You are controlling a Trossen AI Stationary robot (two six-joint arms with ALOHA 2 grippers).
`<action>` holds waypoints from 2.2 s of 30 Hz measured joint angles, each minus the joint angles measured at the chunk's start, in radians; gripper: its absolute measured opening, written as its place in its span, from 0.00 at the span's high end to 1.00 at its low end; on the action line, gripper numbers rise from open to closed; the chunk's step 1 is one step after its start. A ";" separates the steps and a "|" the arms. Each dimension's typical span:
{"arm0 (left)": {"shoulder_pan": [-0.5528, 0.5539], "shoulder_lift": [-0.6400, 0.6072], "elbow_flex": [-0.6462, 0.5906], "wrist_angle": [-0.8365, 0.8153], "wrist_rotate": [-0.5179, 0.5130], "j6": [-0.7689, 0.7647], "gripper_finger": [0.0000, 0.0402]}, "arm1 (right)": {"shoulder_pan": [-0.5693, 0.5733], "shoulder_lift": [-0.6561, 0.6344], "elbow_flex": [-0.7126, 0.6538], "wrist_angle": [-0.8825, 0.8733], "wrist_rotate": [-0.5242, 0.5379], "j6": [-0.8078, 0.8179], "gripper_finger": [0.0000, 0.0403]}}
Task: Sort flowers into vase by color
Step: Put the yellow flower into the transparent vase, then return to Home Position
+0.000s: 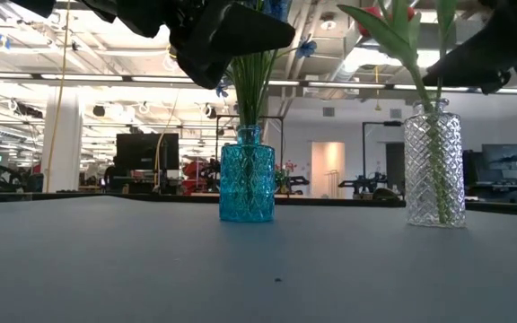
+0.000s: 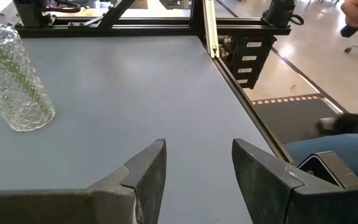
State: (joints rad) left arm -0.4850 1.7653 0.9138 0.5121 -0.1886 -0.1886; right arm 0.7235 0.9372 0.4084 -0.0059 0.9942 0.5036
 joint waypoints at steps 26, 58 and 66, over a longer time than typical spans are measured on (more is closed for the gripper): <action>0.007 -0.062 0.042 -0.328 0.043 -0.066 0.57 | -0.072 -0.103 0.120 -0.585 -0.783 0.543 0.52; 0.130 -0.807 -0.752 0.173 -0.121 0.014 0.80 | -0.095 -0.131 -0.400 0.475 -0.660 0.103 0.95; 0.267 -0.957 -0.842 0.151 -0.011 0.020 0.90 | -0.310 -0.252 -0.400 0.281 -0.977 0.022 0.95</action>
State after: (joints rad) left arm -0.2179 0.8081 0.0719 0.6630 -0.1996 -0.1685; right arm 0.4130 0.6852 0.0082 0.2752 0.0173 0.5260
